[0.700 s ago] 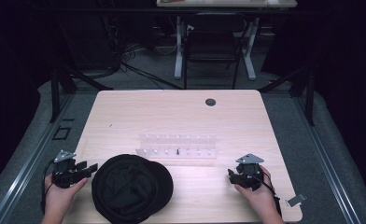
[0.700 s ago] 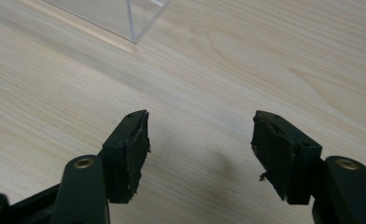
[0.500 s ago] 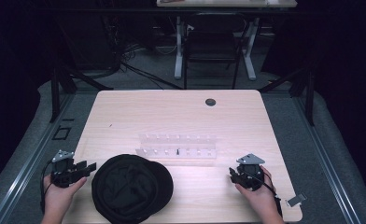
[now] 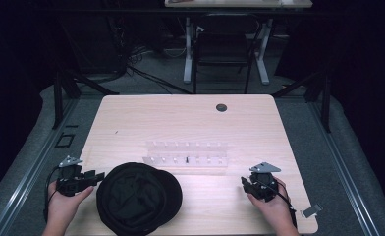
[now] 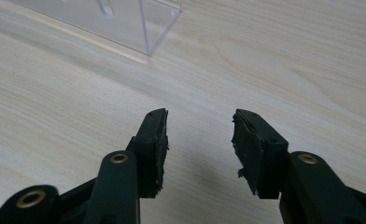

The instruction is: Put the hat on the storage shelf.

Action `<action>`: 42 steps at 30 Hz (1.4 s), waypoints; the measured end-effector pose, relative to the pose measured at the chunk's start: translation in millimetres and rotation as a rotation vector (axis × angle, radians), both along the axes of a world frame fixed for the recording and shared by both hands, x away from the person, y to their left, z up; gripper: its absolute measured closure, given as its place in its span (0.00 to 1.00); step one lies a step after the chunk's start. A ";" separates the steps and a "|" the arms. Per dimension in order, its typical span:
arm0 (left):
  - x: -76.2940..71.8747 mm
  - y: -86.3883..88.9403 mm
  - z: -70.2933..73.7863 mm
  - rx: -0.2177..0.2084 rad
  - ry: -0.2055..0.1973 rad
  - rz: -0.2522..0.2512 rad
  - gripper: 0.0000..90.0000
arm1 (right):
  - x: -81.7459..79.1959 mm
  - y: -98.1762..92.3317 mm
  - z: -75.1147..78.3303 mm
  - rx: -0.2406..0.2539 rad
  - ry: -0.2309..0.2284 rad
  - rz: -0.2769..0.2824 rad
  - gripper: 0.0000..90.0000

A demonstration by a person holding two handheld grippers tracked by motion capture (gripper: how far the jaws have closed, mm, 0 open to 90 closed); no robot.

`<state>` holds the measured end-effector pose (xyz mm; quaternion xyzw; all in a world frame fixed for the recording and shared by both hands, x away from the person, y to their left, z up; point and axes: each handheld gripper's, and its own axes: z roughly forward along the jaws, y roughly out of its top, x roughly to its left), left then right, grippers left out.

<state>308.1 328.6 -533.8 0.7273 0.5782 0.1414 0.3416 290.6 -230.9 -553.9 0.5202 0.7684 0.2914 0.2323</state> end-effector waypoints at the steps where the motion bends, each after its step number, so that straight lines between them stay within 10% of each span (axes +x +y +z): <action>1: 1.1 0.5 1.9 0.000 0.015 -0.006 0.58 | 0.0 -1.4 1.2 0.001 -0.003 -0.002 0.56; 12: -4.8 3.2 11.5 -0.062 0.058 -0.038 0.55 | -1.8 -2.4 5.7 0.025 -0.021 -0.018 0.49; 24: -16.3 9.5 13.9 -0.104 0.005 -0.010 0.74 | -2.6 -4.9 6.6 0.092 -0.004 0.006 0.62; 29: -16.7 11.3 18.2 -0.098 0.046 -0.025 0.55 | -2.0 -4.8 7.2 0.064 -0.004 -0.018 0.52; 42: -19.7 8.5 26.7 -0.023 0.208 -0.051 0.58 | -3.0 -4.4 9.9 0.059 0.026 -0.044 0.51</action>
